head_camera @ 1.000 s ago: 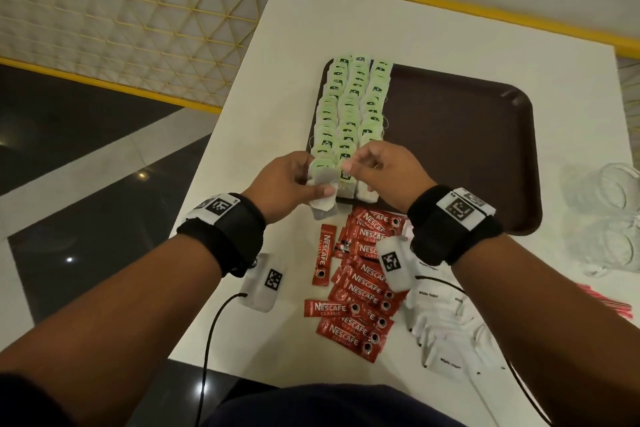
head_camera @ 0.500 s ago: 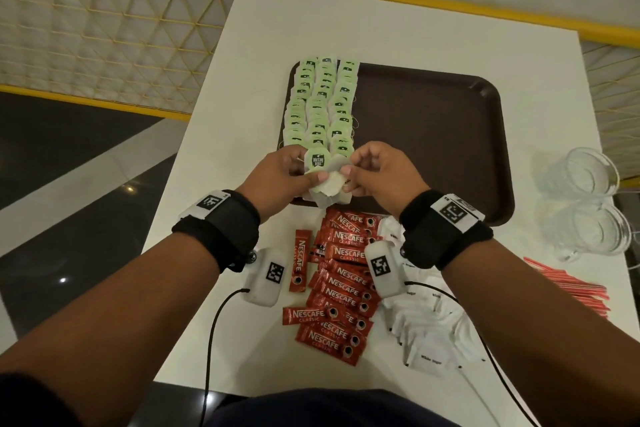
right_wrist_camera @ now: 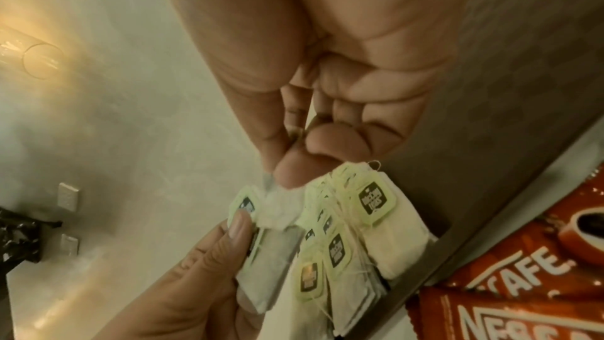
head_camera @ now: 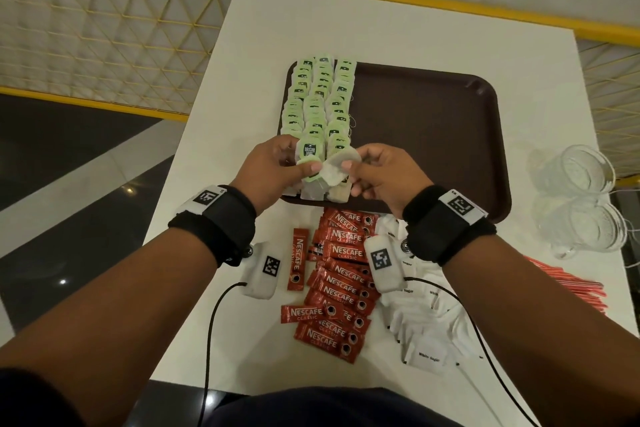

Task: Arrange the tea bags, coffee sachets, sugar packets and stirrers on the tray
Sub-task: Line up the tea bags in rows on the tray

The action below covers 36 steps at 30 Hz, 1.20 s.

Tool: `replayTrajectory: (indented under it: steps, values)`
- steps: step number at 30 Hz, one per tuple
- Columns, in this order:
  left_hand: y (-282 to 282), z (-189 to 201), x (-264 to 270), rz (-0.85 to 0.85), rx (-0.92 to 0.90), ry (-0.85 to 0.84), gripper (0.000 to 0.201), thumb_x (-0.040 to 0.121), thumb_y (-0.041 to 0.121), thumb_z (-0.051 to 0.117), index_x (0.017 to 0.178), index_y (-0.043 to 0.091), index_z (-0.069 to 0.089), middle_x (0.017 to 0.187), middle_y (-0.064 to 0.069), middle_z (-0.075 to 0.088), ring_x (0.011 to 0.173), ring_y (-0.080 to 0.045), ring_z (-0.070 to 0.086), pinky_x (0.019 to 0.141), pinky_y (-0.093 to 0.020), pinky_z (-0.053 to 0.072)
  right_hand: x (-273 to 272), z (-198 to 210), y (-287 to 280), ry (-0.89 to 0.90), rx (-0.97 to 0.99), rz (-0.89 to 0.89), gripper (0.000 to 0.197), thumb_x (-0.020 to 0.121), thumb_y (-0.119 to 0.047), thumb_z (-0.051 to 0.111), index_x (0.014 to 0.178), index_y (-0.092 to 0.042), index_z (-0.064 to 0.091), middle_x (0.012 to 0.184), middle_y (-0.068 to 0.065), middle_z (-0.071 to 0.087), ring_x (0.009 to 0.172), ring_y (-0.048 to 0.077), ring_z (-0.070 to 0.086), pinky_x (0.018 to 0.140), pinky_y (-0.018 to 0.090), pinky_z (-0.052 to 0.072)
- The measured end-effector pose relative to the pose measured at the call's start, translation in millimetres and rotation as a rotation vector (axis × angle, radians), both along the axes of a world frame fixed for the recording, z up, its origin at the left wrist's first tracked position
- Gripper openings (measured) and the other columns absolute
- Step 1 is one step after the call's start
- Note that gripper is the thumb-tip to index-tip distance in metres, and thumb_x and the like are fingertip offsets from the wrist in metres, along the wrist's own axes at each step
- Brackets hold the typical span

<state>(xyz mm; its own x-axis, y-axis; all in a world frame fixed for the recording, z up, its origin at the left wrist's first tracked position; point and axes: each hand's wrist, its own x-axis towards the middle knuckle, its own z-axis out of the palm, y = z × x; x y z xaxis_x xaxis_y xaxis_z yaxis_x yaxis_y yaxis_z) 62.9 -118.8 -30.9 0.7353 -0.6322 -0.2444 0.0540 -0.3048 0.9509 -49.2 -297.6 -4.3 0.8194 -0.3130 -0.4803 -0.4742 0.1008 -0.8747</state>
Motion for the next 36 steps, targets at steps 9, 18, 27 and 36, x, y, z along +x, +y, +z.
replayTrajectory:
  steps: [9, 18, 27, 36]
  values:
    - [20, -10, 9, 0.141, 0.018, 0.033, 0.028, 0.085, 0.018, 0.076, 0.103, 0.001, 0.063, 0.099, -0.012, 0.075, 0.088, -0.029, 0.073, 0.074, -0.044, 0.061, -9, -19, 3, -0.003, -0.369, 0.028, 0.018, 0.085, -0.023, 0.073, 0.101, -0.018, 0.067, 0.089, 0.0, 0.072, 0.074, 0.012, 0.071, 0.071, 0.027, 0.058]
    - [23, -10, 8, 0.148, 0.001, 0.067, 0.02, 0.086, 0.015, 0.075, 0.1, 0.006, 0.064, 0.1, -0.012, 0.074, 0.087, -0.031, 0.073, 0.073, -0.042, 0.061, -13, -33, 18, 0.142, -0.636, 0.2, 0.013, 0.089, -0.027, 0.066, 0.1, -0.021, 0.063, 0.09, -0.009, 0.061, 0.083, 0.007, 0.059, 0.075, 0.023, 0.049]
    - [28, -10, 9, 0.157, 0.009, 0.092, 0.034, 0.085, 0.019, 0.076, 0.108, -0.001, 0.061, 0.104, -0.014, 0.074, 0.093, -0.029, 0.072, 0.078, -0.044, 0.061, -2, -47, 20, 0.161, -0.676, 0.046, 0.012, 0.083, -0.015, 0.07, 0.084, -0.017, 0.058, 0.083, -0.001, 0.063, 0.077, 0.017, 0.065, 0.07, 0.032, 0.055]
    - [25, -7, 3, 0.121, -0.013, 0.122, 0.033, 0.083, 0.014, 0.077, 0.105, -0.004, 0.06, 0.104, -0.015, 0.074, 0.091, -0.026, 0.073, 0.073, -0.037, 0.061, 2, -27, 29, 0.043, -0.755, 0.077, 0.019, 0.088, -0.036, 0.066, 0.091, -0.018, 0.061, 0.087, -0.002, 0.059, 0.078, 0.01, 0.055, 0.065, 0.023, 0.044]
